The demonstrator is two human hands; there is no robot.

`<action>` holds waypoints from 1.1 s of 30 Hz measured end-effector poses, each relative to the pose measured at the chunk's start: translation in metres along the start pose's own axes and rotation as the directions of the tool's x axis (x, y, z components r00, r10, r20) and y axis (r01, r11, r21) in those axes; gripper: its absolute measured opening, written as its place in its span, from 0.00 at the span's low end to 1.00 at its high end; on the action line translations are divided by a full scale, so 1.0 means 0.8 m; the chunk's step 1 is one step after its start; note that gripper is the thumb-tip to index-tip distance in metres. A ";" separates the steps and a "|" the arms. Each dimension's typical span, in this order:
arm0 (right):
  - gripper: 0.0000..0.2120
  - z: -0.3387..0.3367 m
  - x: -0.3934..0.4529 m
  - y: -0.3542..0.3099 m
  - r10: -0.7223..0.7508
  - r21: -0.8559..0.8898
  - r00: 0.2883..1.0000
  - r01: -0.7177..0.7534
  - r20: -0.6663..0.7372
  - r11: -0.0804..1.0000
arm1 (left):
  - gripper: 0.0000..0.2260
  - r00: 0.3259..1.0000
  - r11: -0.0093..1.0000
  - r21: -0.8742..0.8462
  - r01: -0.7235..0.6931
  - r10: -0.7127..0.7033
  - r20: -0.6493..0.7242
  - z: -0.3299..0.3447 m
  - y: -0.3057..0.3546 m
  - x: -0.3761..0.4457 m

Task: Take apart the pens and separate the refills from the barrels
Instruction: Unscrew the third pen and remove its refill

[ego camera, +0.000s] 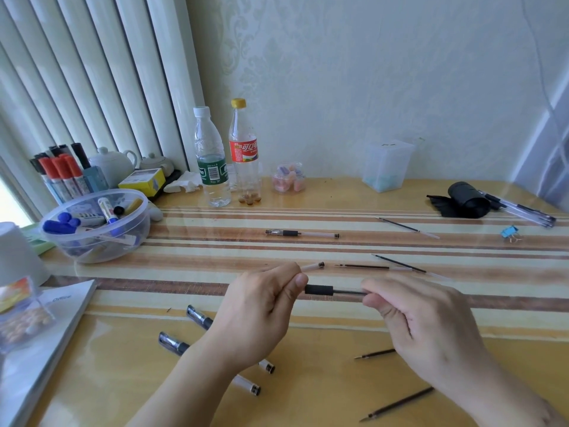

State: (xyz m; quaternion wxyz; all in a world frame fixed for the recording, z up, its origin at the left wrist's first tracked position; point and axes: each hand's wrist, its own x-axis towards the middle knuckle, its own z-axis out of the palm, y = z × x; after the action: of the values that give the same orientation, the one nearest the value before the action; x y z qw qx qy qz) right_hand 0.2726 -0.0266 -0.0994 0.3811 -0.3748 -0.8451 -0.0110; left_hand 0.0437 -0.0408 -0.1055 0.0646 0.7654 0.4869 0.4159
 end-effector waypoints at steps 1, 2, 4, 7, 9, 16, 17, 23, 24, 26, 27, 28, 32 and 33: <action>0.05 0.001 -0.001 0.000 0.001 -0.010 1.000 -0.001 -0.022 1.000 | 0.17 1.000 0.999 -0.041 0.024 -0.024 0.008 0.000 -0.002 -0.001; 0.00 0.002 -0.001 0.002 0.025 -0.001 0.999 -0.025 -0.026 1.000 | 0.18 0.999 0.996 -0.082 0.040 -0.039 0.015 0.000 -0.004 -0.001; 0.08 0.000 0.000 0.004 0.108 0.073 0.993 -0.111 0.039 0.991 | 0.19 0.999 0.992 -0.115 0.054 -0.053 0.014 -0.001 -0.006 -0.002; 0.21 0.002 -0.002 0.004 0.155 0.190 0.954 -0.206 0.255 0.960 | 0.19 0.998 0.994 -0.098 0.054 -0.056 -0.019 0.002 -0.006 -0.001; 0.25 0.005 -0.007 0.007 0.150 0.223 0.950 -0.214 0.273 0.951 | 0.19 0.998 0.996 -0.069 0.060 -0.061 -0.021 0.003 -0.006 -0.001; 0.13 0.009 -0.006 0.008 0.223 0.259 0.934 -0.297 0.278 0.919 | 0.17 0.993 0.989 -0.103 0.110 -0.114 -0.026 0.001 -0.003 0.000; 0.14 0.009 -0.005 0.006 0.217 0.269 0.928 -0.301 0.302 0.915 | 0.17 0.992 0.988 -0.096 0.124 -0.126 -0.017 0.002 -0.003 -0.001; 0.18 0.000 -0.002 0.013 0.178 0.078 0.954 -0.201 0.240 0.976 | 0.08 0.971 0.962 -0.161 0.220 -0.200 0.128 -0.007 -0.005 0.000; 0.16 -0.003 0.000 0.017 0.170 0.028 0.958 -0.181 0.230 0.983 | 0.08 0.970 0.963 -0.149 0.227 -0.208 0.129 -0.011 -0.007 0.001; 0.13 -0.011 0.003 0.027 0.187 -0.044 0.960 -0.181 0.210 0.982 | 0.08 0.968 0.964 -0.107 0.242 -0.232 0.099 -0.020 -0.012 0.003; 0.11 -0.016 0.004 0.032 0.219 -0.078 0.954 -0.207 0.205 0.975 | 0.08 0.966 0.964 -0.081 0.252 -0.246 0.073 -0.024 -0.016 0.003; 0.09 -0.022 0.005 0.037 0.266 -0.111 0.941 -0.247 0.211 0.963 | 0.08 0.963 0.962 -0.058 0.267 -0.265 0.041 -0.028 -0.020 0.004; 0.10 -0.040 0.008 0.057 0.420 -0.078 0.882 -0.414 0.214 0.907 | 0.10 0.949 0.952 -0.068 0.300 -0.305 -0.084 -0.036 -0.028 0.005; 0.12 -0.039 0.008 0.057 0.423 0.014 0.885 -0.434 0.192 0.901 | 0.09 0.951 0.953 -0.086 0.290 -0.297 -0.084 -0.034 -0.025 0.006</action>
State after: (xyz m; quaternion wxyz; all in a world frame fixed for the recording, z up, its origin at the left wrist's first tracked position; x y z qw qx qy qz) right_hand 0.3189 0.0011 -0.0854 0.3047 -0.5406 -0.7730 0.1317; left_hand 0.0116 -0.0349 -0.0952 0.1301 0.6606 0.5825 0.4553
